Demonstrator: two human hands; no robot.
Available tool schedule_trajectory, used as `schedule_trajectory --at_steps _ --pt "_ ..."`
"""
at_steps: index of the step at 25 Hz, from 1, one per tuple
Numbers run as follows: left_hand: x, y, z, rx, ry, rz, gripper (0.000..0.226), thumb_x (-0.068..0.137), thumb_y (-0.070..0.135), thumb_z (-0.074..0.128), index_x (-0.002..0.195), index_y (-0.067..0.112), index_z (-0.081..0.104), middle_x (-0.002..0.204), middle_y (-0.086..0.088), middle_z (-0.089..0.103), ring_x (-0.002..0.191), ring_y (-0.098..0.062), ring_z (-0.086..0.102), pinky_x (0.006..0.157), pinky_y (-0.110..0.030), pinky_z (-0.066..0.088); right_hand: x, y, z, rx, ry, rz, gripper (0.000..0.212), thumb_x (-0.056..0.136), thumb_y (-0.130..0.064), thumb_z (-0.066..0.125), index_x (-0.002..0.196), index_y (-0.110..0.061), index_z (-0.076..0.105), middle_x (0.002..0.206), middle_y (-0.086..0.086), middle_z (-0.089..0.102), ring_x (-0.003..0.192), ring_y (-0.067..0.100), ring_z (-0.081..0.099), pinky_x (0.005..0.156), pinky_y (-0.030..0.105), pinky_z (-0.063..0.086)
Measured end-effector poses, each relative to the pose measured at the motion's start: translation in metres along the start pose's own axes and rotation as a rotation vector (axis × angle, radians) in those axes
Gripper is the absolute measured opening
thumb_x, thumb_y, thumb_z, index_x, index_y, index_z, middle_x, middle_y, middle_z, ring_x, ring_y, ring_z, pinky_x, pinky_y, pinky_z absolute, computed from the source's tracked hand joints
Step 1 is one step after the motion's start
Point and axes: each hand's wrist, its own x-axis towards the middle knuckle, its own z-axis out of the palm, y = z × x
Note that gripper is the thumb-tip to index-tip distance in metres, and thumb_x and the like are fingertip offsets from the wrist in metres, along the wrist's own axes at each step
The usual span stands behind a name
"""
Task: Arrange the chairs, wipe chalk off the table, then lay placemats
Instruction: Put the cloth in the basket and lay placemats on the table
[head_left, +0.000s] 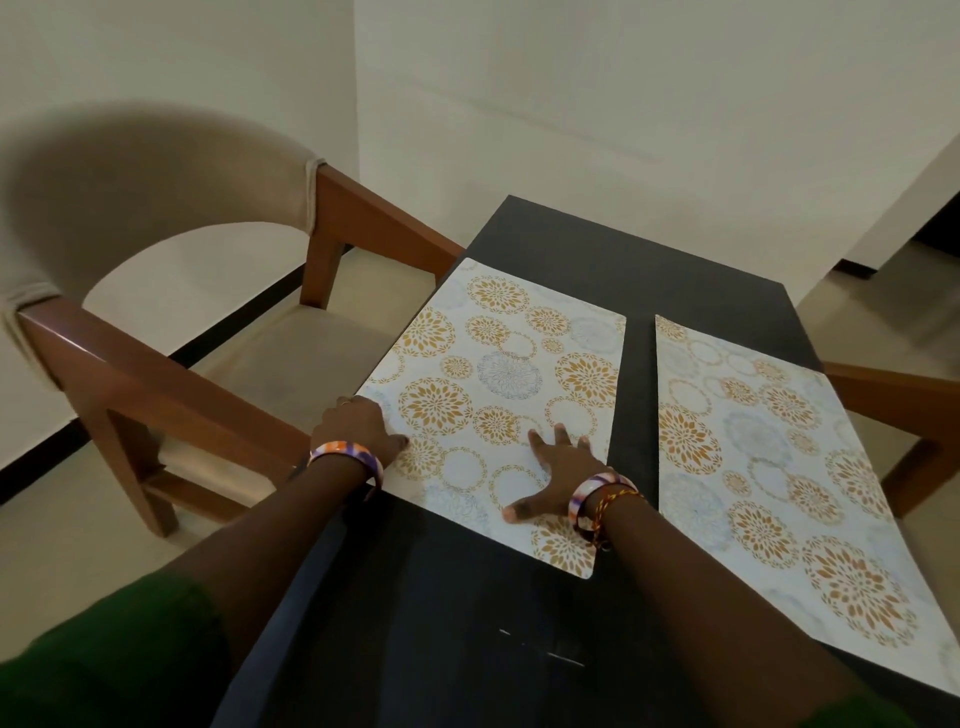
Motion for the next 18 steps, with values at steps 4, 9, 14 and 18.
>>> schedule_trajectory --at_steps 4,9,14,18 --pt "0.002 0.004 0.004 0.006 0.015 -0.005 0.051 0.087 0.046 0.056 0.113 0.002 0.056 0.114 -0.014 0.058 0.104 -0.027 0.054 0.089 -0.034 0.046 0.005 0.004 -0.003 -0.014 -0.008 -0.006 0.118 0.068 -0.063 0.070 0.150 -0.027 -0.007 0.156 0.006 -0.021 0.142 0.037 -0.015 0.114 0.060 0.008" --pt "0.004 0.001 0.008 -0.025 0.006 -0.027 0.050 0.087 0.048 0.056 0.109 0.003 0.057 0.111 -0.013 0.059 0.101 -0.026 0.055 0.088 -0.035 0.047 0.010 0.007 -0.004 -0.015 -0.005 -0.014 0.118 0.068 -0.062 0.070 0.150 -0.028 -0.007 0.156 0.006 -0.020 0.143 0.036 -0.015 0.114 0.060 0.008" --pt "0.009 -0.001 0.011 0.002 -0.024 -0.022 0.055 0.086 0.053 0.054 0.108 0.002 0.058 0.117 -0.016 0.058 0.110 -0.031 0.053 0.095 -0.041 0.045 0.011 0.007 -0.004 -0.025 0.018 -0.017 0.114 0.070 -0.061 0.068 0.150 -0.029 -0.006 0.157 0.005 -0.018 0.143 0.035 -0.014 0.115 0.058 0.007" --pt "0.008 -0.003 0.015 0.021 -0.070 -0.051 0.067 0.087 0.054 0.050 0.125 -0.001 0.049 0.136 -0.022 0.045 0.125 -0.036 0.043 0.103 -0.044 0.039 0.001 0.007 -0.002 -0.064 0.056 -0.017 0.106 0.073 -0.066 0.061 0.150 -0.029 -0.002 0.158 0.006 -0.012 0.145 0.033 -0.006 0.115 0.057 0.010"
